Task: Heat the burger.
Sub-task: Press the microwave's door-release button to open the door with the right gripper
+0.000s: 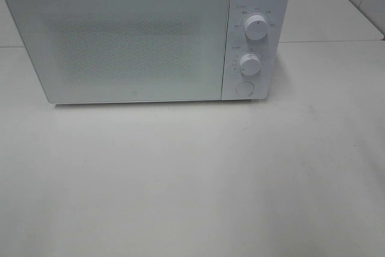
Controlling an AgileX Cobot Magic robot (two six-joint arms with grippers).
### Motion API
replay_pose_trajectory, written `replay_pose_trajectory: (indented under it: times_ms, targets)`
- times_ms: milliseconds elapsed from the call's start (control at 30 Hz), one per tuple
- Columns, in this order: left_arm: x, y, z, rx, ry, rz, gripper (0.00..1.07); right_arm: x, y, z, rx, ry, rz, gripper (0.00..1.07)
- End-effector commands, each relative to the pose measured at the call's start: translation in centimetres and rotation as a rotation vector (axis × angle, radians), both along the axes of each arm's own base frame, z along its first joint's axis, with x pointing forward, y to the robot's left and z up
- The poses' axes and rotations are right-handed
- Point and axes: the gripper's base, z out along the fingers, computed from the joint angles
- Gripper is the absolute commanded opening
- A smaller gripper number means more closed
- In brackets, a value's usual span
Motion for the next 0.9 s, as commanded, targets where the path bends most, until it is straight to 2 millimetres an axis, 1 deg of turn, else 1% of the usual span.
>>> replay_pose_trajectory:
  times_ms: [33, 67, 100, 133, 200, 267, 300, 333, 400, 433, 500, 533, 567, 600, 767, 900]
  targets:
    - [-0.2, 0.0, 0.0, -0.006, -0.02, -0.003, 1.0, 1.6, 0.0, 0.1, 0.007, -0.049, -0.006, 0.71]
    - [-0.2, 0.0, 0.0, -0.006, -0.02, -0.003, 1.0, 2.4, 0.1, -0.2, 0.008, -0.053, -0.004, 0.71]
    - [-0.2, 0.0, 0.0, -0.006, -0.02, -0.003, 1.0, 2.4, 0.1, -0.2, 0.008, -0.053, -0.004, 0.71]
    - [-0.2, 0.0, 0.0, -0.006, -0.02, -0.003, 1.0, 3.2, 0.2, -0.6, 0.008, -0.054, -0.003, 0.71]
    - [-0.2, 0.0, 0.0, -0.006, -0.02, -0.003, 1.0, 3.5, 0.2, -0.8, 0.009, -0.055, -0.003, 0.71]
    - [-0.2, 0.0, 0.0, -0.006, -0.02, -0.003, 1.0, 4.5, 0.3, -1.3, 0.009, -0.055, -0.001, 0.71]
    - [-0.2, 0.0, 0.0, -0.006, -0.02, -0.003, 1.0, 4.5, 0.3, -1.3, 0.009, -0.055, -0.001, 0.71]
    - [-0.2, 0.0, 0.0, -0.006, -0.02, -0.003, 1.0, 5.1, 0.4, -1.7, 0.01, -0.057, 0.0, 0.71]
    - [-0.2, 0.0, 0.0, -0.006, -0.02, -0.003, 1.0, 5.4, 0.4, -1.9, 0.009, -0.053, 0.0, 0.71]
    - [-0.2, 0.0, 0.0, -0.006, -0.02, -0.003, 1.0, 5.9, 0.5, -2.4, 0.009, -0.047, 0.001, 0.71]
    - [-0.2, 0.0, 0.0, -0.006, -0.02, -0.003, 1.0, 6.2, 0.5, -2.5, 0.01, -0.05, 0.002, 0.71]
    - [-0.2, 0.0, 0.0, -0.006, -0.02, -0.003, 1.0, 6.8, 0.6, -2.9, 0.011, -0.057, 0.003, 0.71]
    - [-0.2, 0.0, 0.0, -0.006, -0.02, -0.003, 1.0, 6.8, 0.6, -2.9, 0.011, -0.057, 0.003, 0.71]
    - [-0.2, 0.0, 0.0, -0.006, -0.02, -0.003, 1.0, 7.3, 0.6, -3.3, 0.013, -0.063, 0.003, 0.71]
    - [-0.2, 0.0, 0.0, -0.006, -0.02, -0.003, 1.0, 8.3, 0.8, -3.9, 0.019, -0.082, 0.006, 0.71]
    - [-0.2, 0.0, 0.0, -0.006, -0.02, -0.003, 1.0, 9.4, 0.9, -4.7, 0.077, -0.103, -0.013, 0.71]
